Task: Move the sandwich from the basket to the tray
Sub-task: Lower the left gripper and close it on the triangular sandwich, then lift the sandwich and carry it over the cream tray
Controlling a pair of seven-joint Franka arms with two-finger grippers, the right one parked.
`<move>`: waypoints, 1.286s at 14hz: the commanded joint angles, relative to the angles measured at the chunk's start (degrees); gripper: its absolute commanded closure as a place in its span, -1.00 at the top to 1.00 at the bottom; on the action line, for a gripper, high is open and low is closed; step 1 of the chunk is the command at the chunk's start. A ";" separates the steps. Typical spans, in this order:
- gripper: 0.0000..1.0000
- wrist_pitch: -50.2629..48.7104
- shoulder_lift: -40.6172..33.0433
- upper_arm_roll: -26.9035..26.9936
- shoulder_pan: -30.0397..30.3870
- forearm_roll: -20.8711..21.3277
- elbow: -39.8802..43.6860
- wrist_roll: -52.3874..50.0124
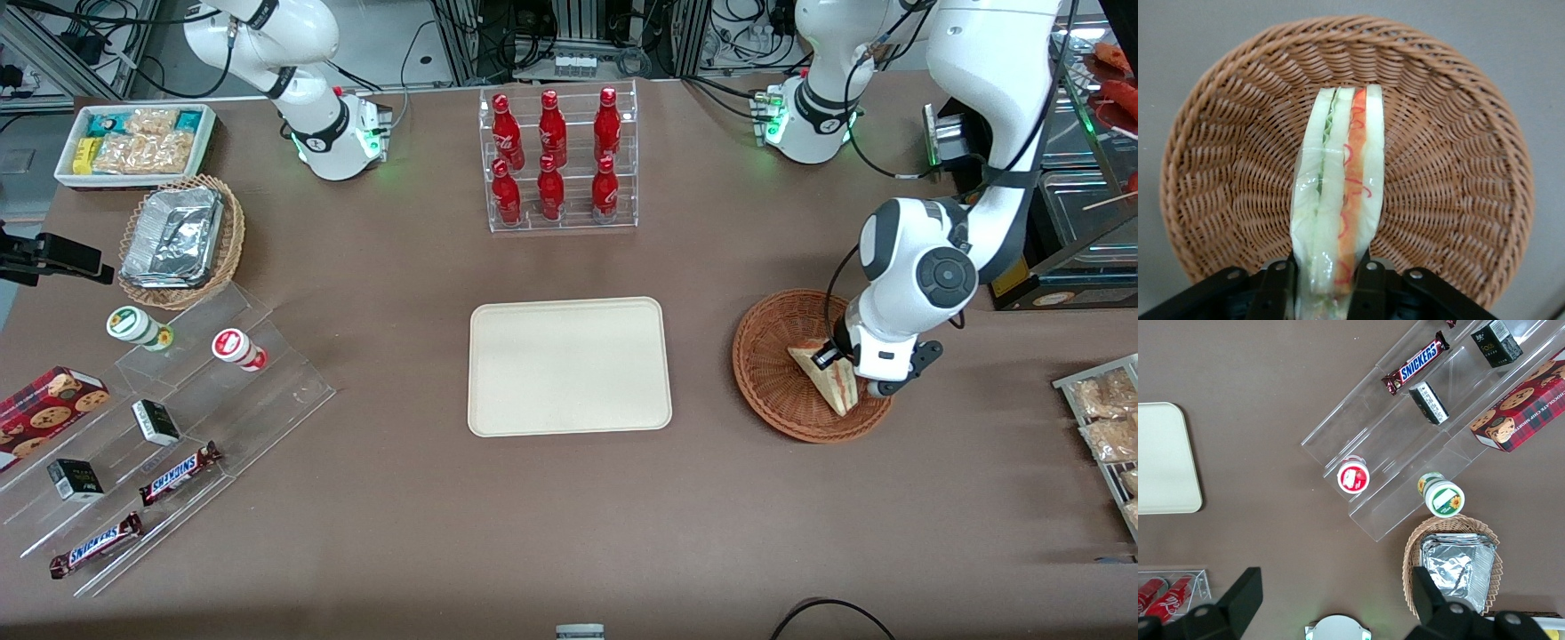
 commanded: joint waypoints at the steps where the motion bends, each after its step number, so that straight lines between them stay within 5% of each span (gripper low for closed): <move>1: -1.00 -7.83 -0.34 -0.05 -1.15 0.76 6.26 0.96; 4: -1.00 -16.27 1.42 -0.57 -3.43 0.59 14.34 4.46; 13: -1.00 -17.79 13.36 -1.10 -20.29 -0.29 29.20 3.69; 18: -1.00 -17.44 23.55 -1.01 -29.34 -0.82 40.97 -6.14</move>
